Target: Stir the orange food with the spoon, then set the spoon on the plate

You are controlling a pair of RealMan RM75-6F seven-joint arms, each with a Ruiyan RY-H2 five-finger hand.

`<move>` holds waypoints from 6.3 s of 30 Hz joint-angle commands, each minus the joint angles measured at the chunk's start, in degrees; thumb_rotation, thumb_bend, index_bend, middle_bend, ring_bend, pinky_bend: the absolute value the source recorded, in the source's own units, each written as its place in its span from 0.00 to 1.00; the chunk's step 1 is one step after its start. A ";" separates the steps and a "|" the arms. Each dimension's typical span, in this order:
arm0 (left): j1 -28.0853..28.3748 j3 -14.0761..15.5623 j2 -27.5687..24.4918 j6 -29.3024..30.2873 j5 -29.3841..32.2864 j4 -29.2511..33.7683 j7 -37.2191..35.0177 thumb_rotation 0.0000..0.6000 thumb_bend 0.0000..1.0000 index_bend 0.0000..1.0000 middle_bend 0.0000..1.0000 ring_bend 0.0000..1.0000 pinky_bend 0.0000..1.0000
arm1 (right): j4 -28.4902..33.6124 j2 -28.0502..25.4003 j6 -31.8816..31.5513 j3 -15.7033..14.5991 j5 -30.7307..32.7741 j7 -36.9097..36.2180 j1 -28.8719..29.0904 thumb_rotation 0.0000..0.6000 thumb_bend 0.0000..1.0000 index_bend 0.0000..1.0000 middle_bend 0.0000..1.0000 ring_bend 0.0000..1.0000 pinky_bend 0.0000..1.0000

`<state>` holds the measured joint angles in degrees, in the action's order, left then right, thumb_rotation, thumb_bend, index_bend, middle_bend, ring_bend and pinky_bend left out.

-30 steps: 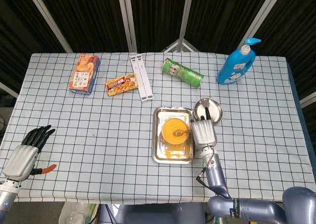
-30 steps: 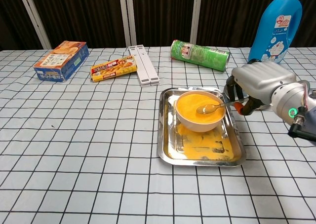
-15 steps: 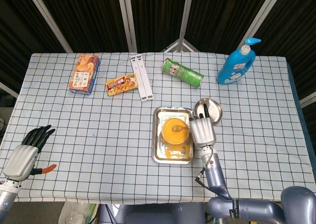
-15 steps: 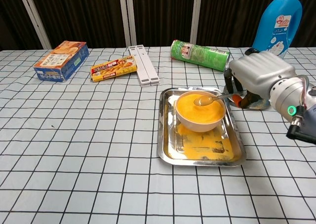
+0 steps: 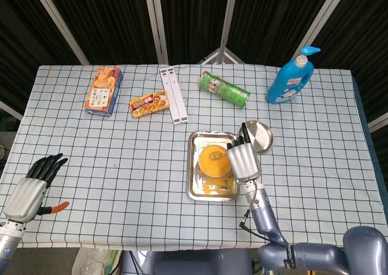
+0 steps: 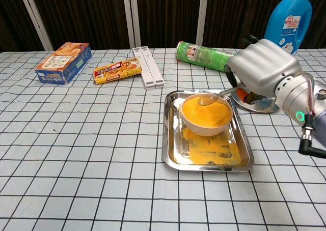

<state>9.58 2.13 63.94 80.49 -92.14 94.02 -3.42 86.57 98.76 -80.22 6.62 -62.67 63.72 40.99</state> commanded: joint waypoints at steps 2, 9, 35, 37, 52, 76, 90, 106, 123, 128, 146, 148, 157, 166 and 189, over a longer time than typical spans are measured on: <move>-0.07 -0.02 0.08 0.16 -0.03 0.02 0.23 1.00 0.00 0.00 0.00 0.00 0.00 | -3.09 -0.03 -1.00 -2.49 -4.96 3.89 0.92 1.00 0.53 0.60 0.56 0.38 0.00; -0.03 -0.01 0.02 0.05 0.04 -0.01 -0.15 1.00 0.00 0.00 0.00 0.00 0.00 | -6.59 0.52 -0.99 -3.72 -8.51 7.14 1.26 1.00 0.53 0.60 0.56 0.38 0.00; 0.12 0.04 -0.09 -0.35 0.16 0.19 -0.18 1.00 0.00 0.00 0.00 0.00 0.00 | -12.37 1.24 0.94 -5.36 -14.73 13.95 -0.62 1.00 0.53 0.60 0.56 0.38 0.00; 0.13 0.05 -0.09 -0.40 0.17 0.19 -0.11 1.00 0.00 0.00 0.00 0.00 0.00 | -12.24 1.37 1.19 -5.54 -15.21 13.85 -0.81 1.00 0.53 0.60 0.56 0.38 0.00; 0.08 0.05 0.02 -0.17 -0.01 0.12 0.03 1.00 0.00 0.00 0.00 0.00 0.00 | -8.68 2.25 1.95 -5.02 -17.73 13.11 -1.90 1.00 0.53 0.61 0.56 0.38 0.00; 0.25 0.02 0.06 -0.48 0.12 0.16 0.02 1.00 0.00 0.00 0.00 0.00 0.00 | -9.62 -0.72 3.58 -3.35 -18.63 14.58 -3.18 1.00 0.53 0.61 0.56 0.38 0.00; 0.26 0.03 0.03 -0.44 0.08 0.13 -0.02 1.00 0.00 0.00 0.00 0.00 0.00 | -8.89 1.99 3.94 -2.95 -19.80 13.36 -3.74 1.00 0.53 0.61 0.56 0.38 0.00; 0.26 0.02 0.11 -0.36 0.04 0.11 0.04 1.00 0.00 0.00 0.00 0.00 0.00 | -5.36 0.57 3.47 -1.32 -21.64 14.98 -3.69 1.00 0.53 0.61 0.56 0.38 0.00; 0.27 0.01 0.04 -0.35 0.08 0.16 -0.15 1.00 0.00 0.00 0.00 0.00 0.00 | -5.33 1.90 4.68 -1.54 -23.27 15.83 -3.87 1.00 0.53 0.61 0.56 0.38 0.00; 0.32 0.05 0.03 -0.48 0.06 0.13 -0.23 1.00 0.00 0.00 0.00 0.00 0.00 | -5.31 2.01 4.70 -1.51 -23.58 15.57 -4.16 1.00 0.53 0.61 0.56 0.38 0.00; 0.31 0.01 0.02 -0.51 0.22 0.25 -0.08 1.00 0.00 0.00 0.00 0.00 0.00 | -9.49 2.10 5.37 -2.09 -23.75 14.58 -5.58 1.00 0.53 0.61 0.56 0.38 0.00; 0.32 0.01 0.02 -0.50 0.21 0.27 -0.08 1.00 0.00 0.00 0.00 0.00 0.00 | -9.88 2.01 5.39 -1.83 -23.59 14.37 -5.69 1.00 0.53 0.61 0.56 0.38 0.00; 0.30 -0.01 0.01 -0.49 0.26 0.29 -0.05 1.00 0.00 0.00 0.00 0.00 0.00 | -11.08 1.46 5.11 -1.00 -23.31 13.77 -6.13 1.00 0.53 0.61 0.56 0.38 0.00; 0.30 0.04 0.06 -0.43 0.10 0.27 0.09 1.00 0.00 0.00 0.00 0.00 0.00 | -7.09 0.86 4.39 -0.70 -24.59 13.53 -6.19 1.00 0.53 0.61 0.56 0.38 0.00; 0.30 -0.01 0.04 -0.50 0.30 0.30 0.01 1.00 0.00 0.00 0.00 0.00 0.00 | -11.49 2.57 6.15 -1.58 -24.11 13.31 -7.09 1.00 0.53 0.61 0.56 0.38 0.00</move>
<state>9.89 2.13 63.98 79.99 -91.84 94.33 -3.41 75.23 101.30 -74.03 4.97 -86.79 77.12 33.97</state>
